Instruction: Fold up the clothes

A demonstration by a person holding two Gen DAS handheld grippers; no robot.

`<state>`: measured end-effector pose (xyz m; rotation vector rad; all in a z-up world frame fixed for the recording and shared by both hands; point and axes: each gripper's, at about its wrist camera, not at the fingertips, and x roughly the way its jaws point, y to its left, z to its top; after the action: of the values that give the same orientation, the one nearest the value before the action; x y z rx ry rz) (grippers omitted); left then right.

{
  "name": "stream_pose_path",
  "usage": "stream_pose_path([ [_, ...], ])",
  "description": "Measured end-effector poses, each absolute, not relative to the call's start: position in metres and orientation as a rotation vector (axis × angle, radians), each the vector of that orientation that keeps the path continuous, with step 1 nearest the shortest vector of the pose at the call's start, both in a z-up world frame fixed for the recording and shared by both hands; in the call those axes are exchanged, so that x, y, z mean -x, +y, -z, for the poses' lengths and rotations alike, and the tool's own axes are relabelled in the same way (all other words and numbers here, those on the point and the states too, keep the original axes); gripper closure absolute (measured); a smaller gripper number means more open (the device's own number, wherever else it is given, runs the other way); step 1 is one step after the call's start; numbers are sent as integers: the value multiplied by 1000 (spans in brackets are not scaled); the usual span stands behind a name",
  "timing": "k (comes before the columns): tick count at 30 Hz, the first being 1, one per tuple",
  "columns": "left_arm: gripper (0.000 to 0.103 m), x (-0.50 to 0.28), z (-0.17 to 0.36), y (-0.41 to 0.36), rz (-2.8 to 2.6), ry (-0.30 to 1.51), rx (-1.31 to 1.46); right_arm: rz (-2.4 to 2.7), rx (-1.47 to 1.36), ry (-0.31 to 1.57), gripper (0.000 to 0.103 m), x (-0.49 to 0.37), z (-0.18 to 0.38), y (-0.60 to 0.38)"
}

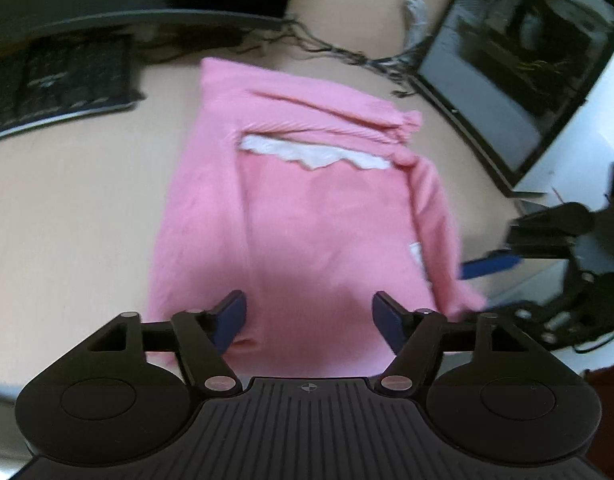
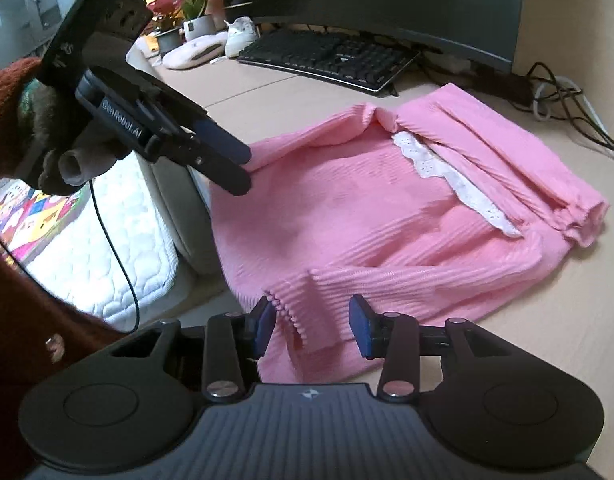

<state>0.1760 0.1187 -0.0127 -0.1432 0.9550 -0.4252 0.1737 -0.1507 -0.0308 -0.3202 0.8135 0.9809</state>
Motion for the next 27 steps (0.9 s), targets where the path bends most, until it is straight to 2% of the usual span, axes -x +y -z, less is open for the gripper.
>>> stream_pose_path([
  [3,25,-181,10,115,444,951,142,-1045,305,814,62,-172,32,-137],
  [7,24,-188,7,111,470,945,141,-1059,193,925,54,-187,47,-132],
  [9,24,-192,11,110,476,968,156,-1074,105,960,46,-193,49,-135],
  [15,22,-192,36,106,513,1097,192,-1147,93,861,35,-189,13,-155],
  [19,18,-190,16,103,598,1075,194,-959,7,794,29,-219,-7,-190],
  [22,9,-198,-13,104,671,991,233,-770,-62,755,29,-247,-16,-217],
  [24,8,-212,-30,108,673,918,244,-643,-111,749,32,-267,-14,-231],
  [25,8,-219,-39,109,672,882,249,-589,-133,748,41,-275,-12,-236],
  [27,9,-242,-44,114,630,833,236,-504,-196,773,54,-296,-3,-239],
])
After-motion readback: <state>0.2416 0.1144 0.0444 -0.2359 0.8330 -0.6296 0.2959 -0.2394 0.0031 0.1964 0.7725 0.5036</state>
